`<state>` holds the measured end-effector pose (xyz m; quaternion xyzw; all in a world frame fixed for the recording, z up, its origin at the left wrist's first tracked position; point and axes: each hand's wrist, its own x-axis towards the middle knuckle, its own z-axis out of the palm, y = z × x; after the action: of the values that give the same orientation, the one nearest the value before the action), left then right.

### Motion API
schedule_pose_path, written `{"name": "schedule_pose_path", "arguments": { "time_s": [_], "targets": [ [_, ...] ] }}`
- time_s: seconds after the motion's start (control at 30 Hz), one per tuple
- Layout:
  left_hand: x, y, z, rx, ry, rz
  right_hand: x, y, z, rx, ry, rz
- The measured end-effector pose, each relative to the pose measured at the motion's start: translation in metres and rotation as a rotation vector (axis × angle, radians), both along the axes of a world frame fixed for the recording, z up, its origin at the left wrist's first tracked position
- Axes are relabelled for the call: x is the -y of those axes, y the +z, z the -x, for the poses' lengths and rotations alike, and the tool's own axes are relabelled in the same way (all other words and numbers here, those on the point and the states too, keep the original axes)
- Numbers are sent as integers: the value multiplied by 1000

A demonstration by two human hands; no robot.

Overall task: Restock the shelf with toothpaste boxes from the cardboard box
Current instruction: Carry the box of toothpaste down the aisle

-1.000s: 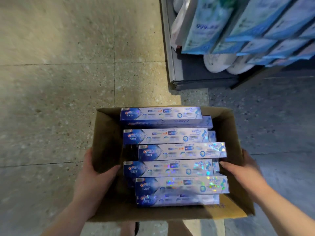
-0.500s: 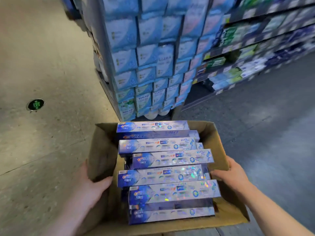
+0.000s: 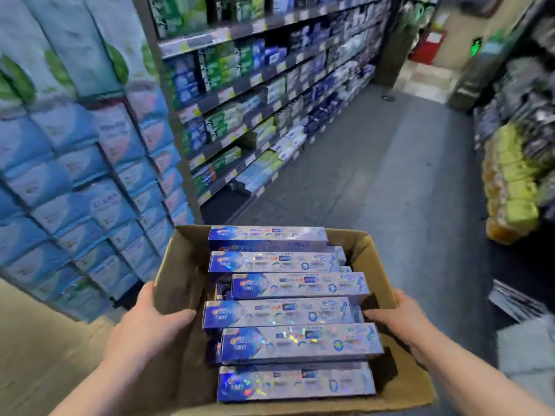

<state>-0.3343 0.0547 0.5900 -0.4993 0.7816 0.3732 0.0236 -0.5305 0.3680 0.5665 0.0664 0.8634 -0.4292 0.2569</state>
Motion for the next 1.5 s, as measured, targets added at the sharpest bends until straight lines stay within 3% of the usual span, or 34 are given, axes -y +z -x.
{"name": "schedule_pose_path", "arguments": {
  "time_s": [0.5, 0.8, 1.13, 1.5],
  "targets": [
    [-132, 29, 324, -51, -160, 15, -159, 55, 265, -2, -164, -30],
    [-133, 35, 539, -61, -294, 44, -176, 68, 428, -3, -304, 69],
    [-118, 45, 788, -82, -415, -18, -176, 79, 626, -3, -468, 39],
    [-158, 29, 1045, -72, -390, 1, -216, 55, 891, 2, -440, 26]
  ]
}}
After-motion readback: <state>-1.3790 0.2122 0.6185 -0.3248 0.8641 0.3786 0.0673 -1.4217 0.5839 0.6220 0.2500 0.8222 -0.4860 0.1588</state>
